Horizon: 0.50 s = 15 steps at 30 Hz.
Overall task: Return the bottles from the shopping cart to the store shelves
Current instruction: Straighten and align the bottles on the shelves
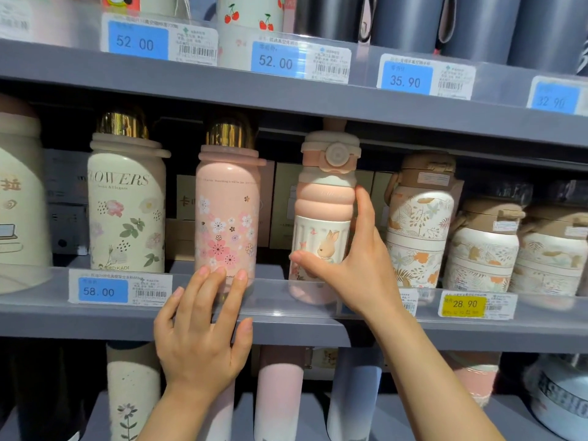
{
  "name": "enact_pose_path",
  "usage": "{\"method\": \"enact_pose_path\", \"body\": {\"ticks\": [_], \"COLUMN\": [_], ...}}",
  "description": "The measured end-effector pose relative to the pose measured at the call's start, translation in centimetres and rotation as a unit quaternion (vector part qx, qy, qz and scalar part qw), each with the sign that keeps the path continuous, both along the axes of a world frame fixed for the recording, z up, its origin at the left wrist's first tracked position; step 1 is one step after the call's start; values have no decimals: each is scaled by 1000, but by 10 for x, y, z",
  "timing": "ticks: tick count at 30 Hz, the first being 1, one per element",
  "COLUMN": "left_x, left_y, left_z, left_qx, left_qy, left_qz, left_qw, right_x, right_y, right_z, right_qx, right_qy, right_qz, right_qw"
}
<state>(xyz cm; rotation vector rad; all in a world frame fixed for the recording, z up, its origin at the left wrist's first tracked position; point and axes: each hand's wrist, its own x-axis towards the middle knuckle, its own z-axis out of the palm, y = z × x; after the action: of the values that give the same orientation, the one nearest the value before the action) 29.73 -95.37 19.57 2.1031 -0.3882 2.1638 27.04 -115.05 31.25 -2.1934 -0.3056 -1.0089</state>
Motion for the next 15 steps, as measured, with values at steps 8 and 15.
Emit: {"method": "enact_pose_path", "body": {"ticks": [8, 15], "left_x": [-2, -1], "left_y": [1, 0], "left_z": [0, -2], "left_qx": [5, -1], "left_qy": [8, 9], "left_qz": [-6, -7], "left_qw": [1000, 1000], "right_x": [-13, 2], "right_y": [-55, -69], "right_z": [-10, -4], "right_qx": [62, 52], "right_qy": [-261, -56], "right_qz": [-123, -245], "right_qw": [955, 966]}}
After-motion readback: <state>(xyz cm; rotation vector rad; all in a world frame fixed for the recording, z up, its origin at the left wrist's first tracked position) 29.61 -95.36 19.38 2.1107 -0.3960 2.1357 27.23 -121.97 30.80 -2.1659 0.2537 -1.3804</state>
